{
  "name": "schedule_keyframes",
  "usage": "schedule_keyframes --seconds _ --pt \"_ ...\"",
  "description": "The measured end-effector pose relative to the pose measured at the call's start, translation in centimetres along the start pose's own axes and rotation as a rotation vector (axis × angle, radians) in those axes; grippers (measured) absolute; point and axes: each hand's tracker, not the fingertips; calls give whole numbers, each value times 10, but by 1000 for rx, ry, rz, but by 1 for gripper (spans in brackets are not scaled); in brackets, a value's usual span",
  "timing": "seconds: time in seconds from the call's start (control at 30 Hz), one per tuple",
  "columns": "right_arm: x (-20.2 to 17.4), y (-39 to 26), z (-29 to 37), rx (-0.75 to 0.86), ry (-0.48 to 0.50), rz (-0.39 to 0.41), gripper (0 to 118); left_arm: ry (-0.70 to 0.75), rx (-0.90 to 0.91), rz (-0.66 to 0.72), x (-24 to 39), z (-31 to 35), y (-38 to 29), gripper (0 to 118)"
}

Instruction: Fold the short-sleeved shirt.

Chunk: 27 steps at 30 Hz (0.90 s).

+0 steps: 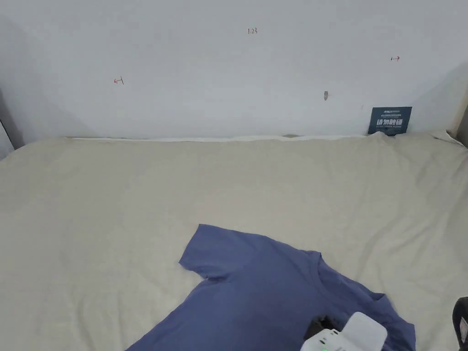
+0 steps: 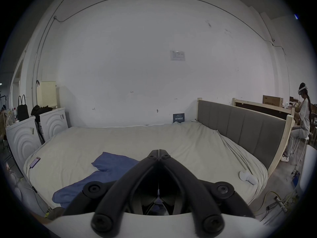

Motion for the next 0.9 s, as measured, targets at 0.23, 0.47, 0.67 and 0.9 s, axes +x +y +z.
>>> schedule_keyframes --seconds 0.23,0.47,0.67,0.9 --pt "-40 33 25 114 62 47 0 284 336 134 -77 207 7 117" --pt "-92 47 60 218 122 44 0 677 542 275 -125 395 -53 97" --pt "-121 44 70 226 170 48 0 760 447 435 -160 437 -123 7" --pt "-131 30 66 176 202 66 0 673 173 501 -212 371 -201 87"
